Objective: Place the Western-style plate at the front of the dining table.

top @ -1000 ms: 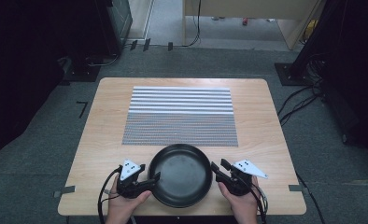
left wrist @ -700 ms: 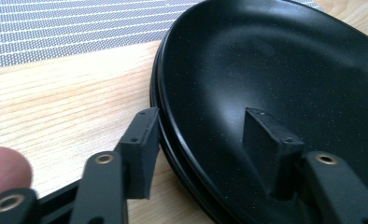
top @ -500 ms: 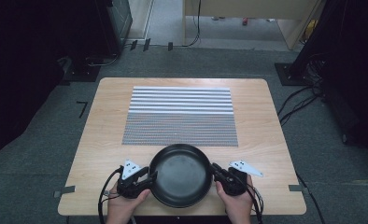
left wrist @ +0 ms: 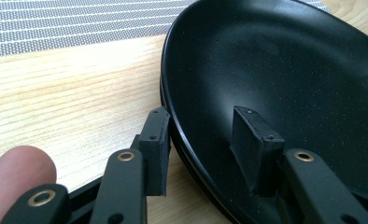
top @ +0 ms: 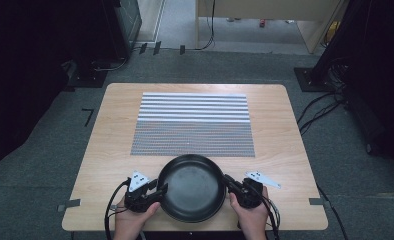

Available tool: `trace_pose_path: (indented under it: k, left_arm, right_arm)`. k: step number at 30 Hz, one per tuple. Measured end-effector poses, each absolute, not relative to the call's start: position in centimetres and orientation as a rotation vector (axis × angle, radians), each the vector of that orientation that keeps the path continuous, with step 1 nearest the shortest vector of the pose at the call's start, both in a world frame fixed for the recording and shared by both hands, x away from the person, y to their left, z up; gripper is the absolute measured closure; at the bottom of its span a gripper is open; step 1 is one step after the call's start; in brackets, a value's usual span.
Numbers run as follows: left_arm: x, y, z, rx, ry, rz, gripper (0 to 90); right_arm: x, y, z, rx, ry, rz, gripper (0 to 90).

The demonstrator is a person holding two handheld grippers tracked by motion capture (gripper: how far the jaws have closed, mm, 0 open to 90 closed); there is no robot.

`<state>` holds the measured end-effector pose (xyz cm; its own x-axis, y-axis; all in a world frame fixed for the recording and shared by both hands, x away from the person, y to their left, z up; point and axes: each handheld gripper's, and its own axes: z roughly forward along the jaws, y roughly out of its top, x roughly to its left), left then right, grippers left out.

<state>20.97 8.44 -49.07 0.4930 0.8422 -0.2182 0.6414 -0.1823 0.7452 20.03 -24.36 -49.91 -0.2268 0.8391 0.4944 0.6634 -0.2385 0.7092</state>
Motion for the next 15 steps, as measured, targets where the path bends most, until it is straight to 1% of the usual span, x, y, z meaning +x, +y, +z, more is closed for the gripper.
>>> trace_pose_path:
  k: [8,15]
  left_arm:
    - [20.92,8.48,-49.05,1.901,1.236,0.304,59.4]
    - [20.89,8.95,-49.06,1.87,1.252,0.262,62.2]
  right_arm:
    - [20.06,-24.36,-49.96,1.837,1.809,1.47,85.3]
    - [20.1,-24.41,-50.12,1.841,1.799,1.491,85.5]
